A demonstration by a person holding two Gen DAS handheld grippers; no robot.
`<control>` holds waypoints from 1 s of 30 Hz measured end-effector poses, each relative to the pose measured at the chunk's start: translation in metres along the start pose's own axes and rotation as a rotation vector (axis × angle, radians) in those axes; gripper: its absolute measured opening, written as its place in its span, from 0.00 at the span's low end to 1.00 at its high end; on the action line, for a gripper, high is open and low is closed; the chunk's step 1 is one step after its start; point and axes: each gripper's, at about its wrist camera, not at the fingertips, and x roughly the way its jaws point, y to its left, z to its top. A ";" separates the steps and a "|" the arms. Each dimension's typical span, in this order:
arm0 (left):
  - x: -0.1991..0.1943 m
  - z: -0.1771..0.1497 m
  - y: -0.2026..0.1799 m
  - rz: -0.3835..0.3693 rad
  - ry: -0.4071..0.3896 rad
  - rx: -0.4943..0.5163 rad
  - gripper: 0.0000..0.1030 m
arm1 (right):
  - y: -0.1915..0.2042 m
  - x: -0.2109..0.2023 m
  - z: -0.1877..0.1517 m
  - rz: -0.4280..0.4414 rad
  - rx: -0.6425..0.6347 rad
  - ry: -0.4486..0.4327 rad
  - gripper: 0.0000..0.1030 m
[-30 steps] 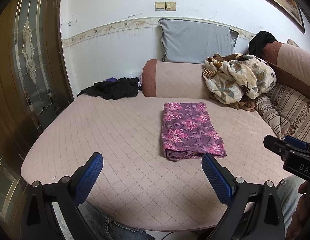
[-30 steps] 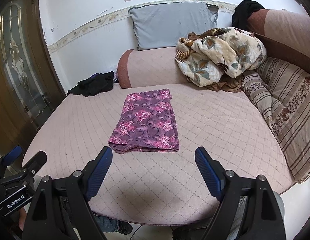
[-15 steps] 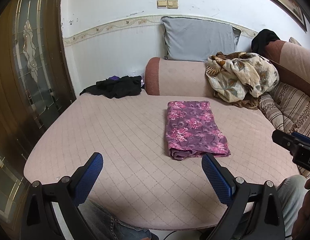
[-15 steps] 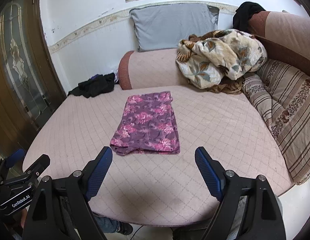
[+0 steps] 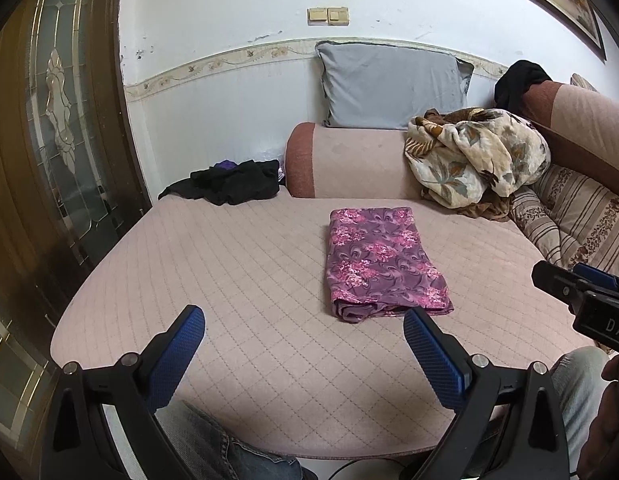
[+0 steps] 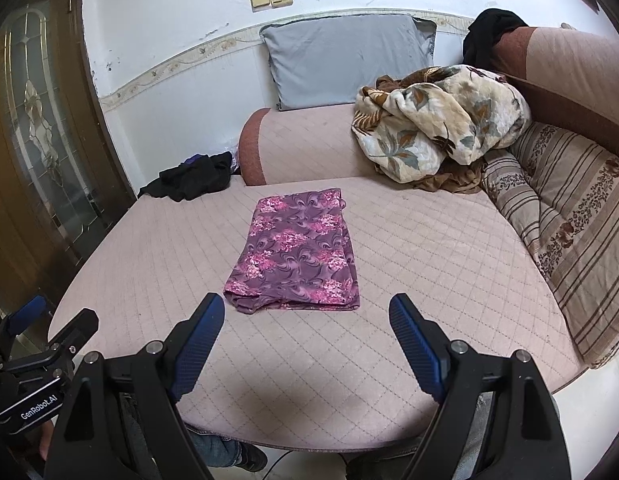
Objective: Fold small clothes
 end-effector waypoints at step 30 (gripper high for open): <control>-0.027 0.006 0.000 0.037 -0.025 -0.006 0.99 | -0.003 -0.027 0.001 0.009 0.018 -0.020 0.81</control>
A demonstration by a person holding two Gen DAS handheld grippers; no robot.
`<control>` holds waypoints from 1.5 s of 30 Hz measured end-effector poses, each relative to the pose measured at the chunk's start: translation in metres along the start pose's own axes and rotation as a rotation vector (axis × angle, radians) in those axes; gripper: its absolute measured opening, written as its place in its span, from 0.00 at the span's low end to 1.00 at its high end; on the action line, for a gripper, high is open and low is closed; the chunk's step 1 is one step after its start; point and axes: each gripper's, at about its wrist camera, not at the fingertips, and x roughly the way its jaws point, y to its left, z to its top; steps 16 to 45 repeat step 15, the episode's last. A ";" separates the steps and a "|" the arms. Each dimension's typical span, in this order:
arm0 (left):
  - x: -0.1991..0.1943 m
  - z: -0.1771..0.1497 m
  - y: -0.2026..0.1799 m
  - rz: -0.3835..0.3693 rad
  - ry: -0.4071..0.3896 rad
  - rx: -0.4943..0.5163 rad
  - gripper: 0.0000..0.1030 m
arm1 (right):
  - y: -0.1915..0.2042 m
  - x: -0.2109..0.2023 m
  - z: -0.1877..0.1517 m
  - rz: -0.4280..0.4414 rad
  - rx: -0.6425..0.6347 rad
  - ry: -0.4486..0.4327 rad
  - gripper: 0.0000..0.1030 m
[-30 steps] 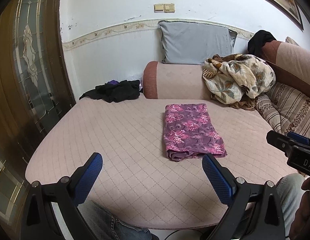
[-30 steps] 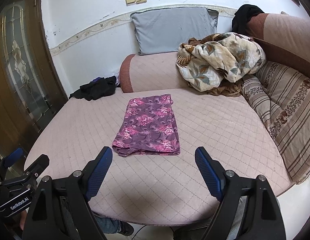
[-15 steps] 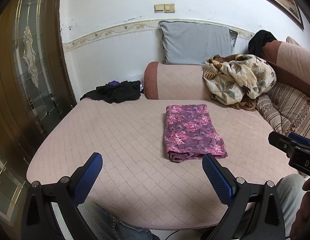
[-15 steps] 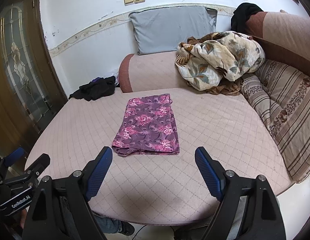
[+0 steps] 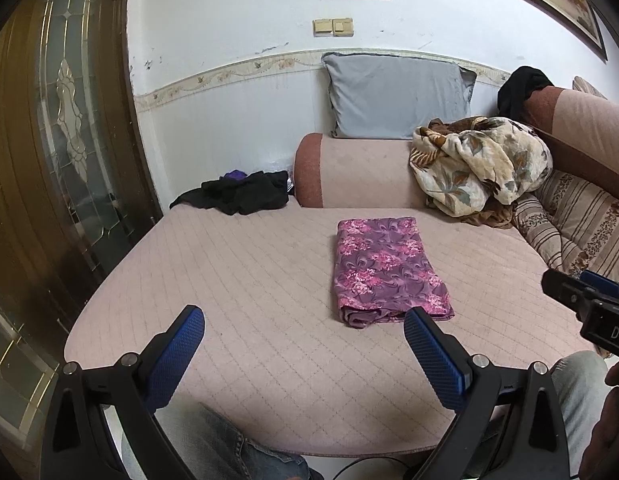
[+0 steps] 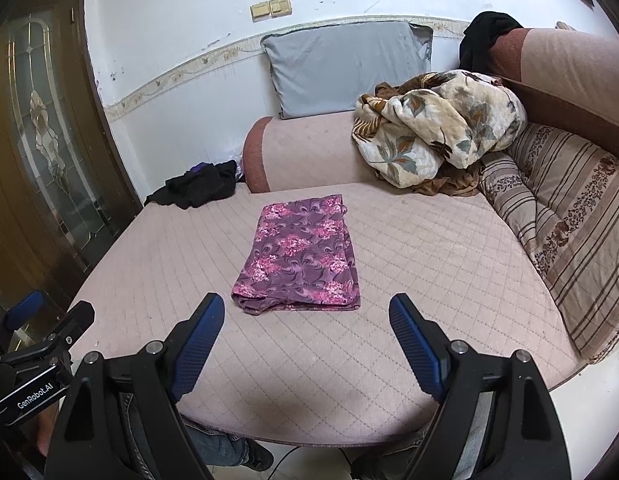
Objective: Fold small clothes
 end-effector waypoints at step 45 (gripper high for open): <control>-0.003 0.001 0.001 -0.015 0.002 -0.005 0.99 | -0.005 0.002 -0.002 0.006 0.012 0.008 0.81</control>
